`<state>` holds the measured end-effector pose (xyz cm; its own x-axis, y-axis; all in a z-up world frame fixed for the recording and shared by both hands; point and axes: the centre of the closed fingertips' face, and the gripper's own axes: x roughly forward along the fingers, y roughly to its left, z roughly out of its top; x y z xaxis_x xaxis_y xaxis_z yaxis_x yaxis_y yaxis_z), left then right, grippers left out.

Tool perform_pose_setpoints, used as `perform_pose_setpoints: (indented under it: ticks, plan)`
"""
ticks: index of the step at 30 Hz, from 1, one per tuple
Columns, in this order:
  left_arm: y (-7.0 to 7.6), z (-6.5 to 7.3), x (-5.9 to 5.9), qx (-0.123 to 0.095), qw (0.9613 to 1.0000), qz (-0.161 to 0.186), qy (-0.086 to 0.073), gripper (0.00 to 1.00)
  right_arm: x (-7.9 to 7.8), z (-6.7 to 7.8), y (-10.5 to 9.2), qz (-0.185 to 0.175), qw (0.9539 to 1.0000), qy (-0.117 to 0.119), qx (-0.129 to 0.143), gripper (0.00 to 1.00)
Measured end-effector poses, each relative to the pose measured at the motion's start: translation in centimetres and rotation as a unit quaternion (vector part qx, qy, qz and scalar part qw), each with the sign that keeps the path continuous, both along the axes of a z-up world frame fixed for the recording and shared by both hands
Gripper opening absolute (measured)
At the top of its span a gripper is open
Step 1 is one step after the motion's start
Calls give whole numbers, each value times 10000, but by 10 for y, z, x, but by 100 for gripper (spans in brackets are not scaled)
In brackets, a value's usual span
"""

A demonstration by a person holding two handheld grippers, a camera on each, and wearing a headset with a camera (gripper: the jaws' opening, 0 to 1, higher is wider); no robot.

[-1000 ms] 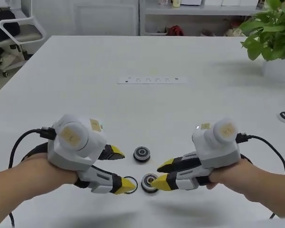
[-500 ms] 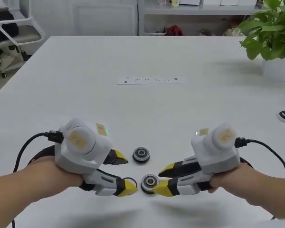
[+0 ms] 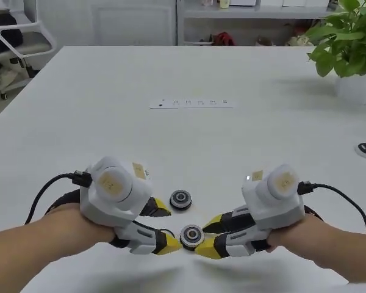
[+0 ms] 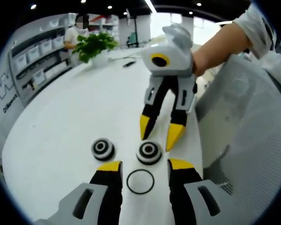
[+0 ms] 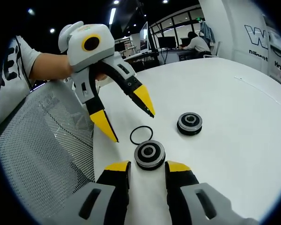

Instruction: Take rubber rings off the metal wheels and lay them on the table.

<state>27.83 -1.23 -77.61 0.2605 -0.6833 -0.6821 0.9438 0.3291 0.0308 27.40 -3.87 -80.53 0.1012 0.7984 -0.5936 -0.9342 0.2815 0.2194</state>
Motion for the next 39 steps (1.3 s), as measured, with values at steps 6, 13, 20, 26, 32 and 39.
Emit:
perform_pose_setpoints:
  ticks: [6, 13, 20, 26, 32, 39]
  plan:
    - [-6, -2, 0, -56, 10000, 17, 52, 36, 0, -2, 0, -3, 10000, -1, -5, 26]
    - [-10, -6, -1, -57, 9999, -21, 90, 33, 1, -3, 0, -34, 10000, -7, -1, 26]
    - [-15, -9, 0, -81, 9999, -42, 112, 29, 1, -3, 0, -58, 10000, -3, 15, 26]
    - [-21, -13, -1, -83, 9998, -87, 140, 27, 2, -3, 0, -91, 9999, 12, 44, 26]
    - [-23, -16, -1, -79, 9998, -100, 161, 24, 2, -2, 0, -117, 9999, 31, 78, 25]
    - [-25, -17, -1, -88, 9998, -95, 176, 22, 3, -3, 0, -124, 9999, 24, 103, 25]
